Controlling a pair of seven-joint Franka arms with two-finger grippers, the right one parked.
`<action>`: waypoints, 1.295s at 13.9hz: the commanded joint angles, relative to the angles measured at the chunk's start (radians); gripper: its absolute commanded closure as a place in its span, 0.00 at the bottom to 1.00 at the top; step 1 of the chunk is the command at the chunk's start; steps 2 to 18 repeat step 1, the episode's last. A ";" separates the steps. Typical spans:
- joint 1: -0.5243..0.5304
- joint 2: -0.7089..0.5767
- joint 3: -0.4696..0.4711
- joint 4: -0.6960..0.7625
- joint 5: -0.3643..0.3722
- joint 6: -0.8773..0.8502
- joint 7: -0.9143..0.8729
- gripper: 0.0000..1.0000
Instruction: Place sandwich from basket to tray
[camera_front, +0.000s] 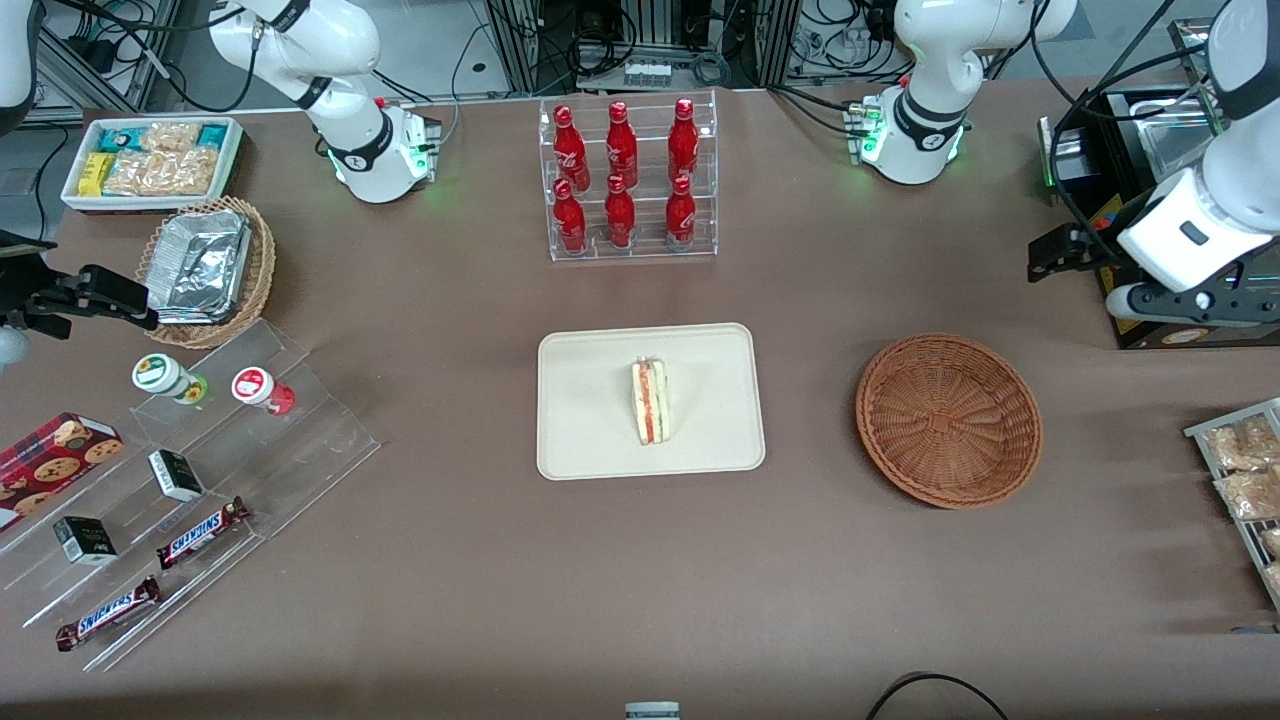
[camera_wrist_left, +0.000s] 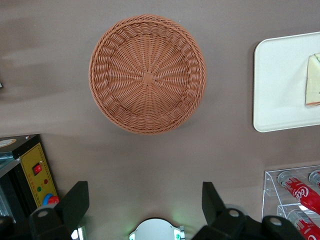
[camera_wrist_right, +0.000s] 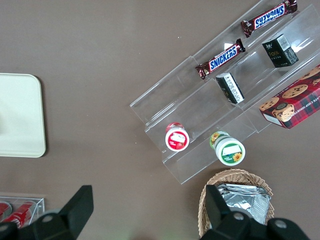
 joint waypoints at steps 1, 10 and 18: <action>0.026 -0.006 -0.008 0.016 0.002 -0.032 0.011 0.00; 0.026 -0.006 -0.008 0.016 0.002 -0.032 0.011 0.00; 0.026 -0.006 -0.008 0.016 0.002 -0.032 0.011 0.00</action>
